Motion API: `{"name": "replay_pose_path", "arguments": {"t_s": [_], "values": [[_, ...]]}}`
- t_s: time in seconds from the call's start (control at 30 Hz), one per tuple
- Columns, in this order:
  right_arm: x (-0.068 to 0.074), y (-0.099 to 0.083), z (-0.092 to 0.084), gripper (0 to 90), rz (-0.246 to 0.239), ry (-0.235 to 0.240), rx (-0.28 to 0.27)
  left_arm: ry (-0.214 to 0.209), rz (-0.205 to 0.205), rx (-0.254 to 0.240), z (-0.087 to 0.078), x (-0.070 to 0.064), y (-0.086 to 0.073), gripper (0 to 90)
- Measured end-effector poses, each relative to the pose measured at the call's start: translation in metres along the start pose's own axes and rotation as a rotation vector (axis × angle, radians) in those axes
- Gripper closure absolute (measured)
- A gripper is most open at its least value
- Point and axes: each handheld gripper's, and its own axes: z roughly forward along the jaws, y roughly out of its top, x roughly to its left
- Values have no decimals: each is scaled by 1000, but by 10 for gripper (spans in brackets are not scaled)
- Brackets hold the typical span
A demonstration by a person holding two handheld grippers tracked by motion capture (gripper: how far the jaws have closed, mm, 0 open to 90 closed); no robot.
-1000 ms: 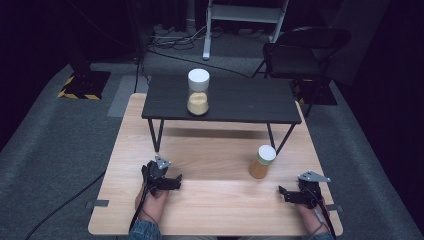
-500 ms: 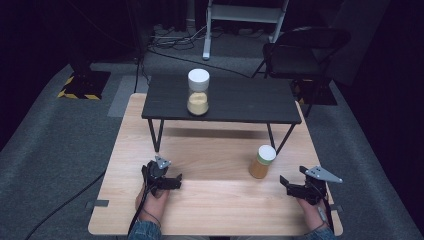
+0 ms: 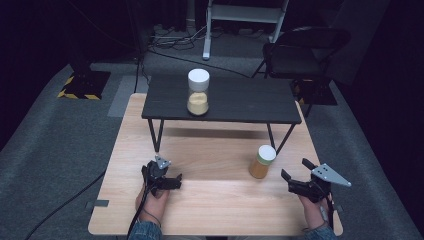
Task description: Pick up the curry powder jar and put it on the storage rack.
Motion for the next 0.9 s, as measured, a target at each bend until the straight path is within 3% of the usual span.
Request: {"name": "replay_pose_path", "arguments": {"t_s": [0.37, 0.9], "values": [[2, 1, 2, 62, 0, 15, -6, 4, -8, 0, 1, 0, 1, 31], [9, 14, 38, 62, -30, 102, -22, 8, -9, -2, 1, -1, 0, 30]]}}
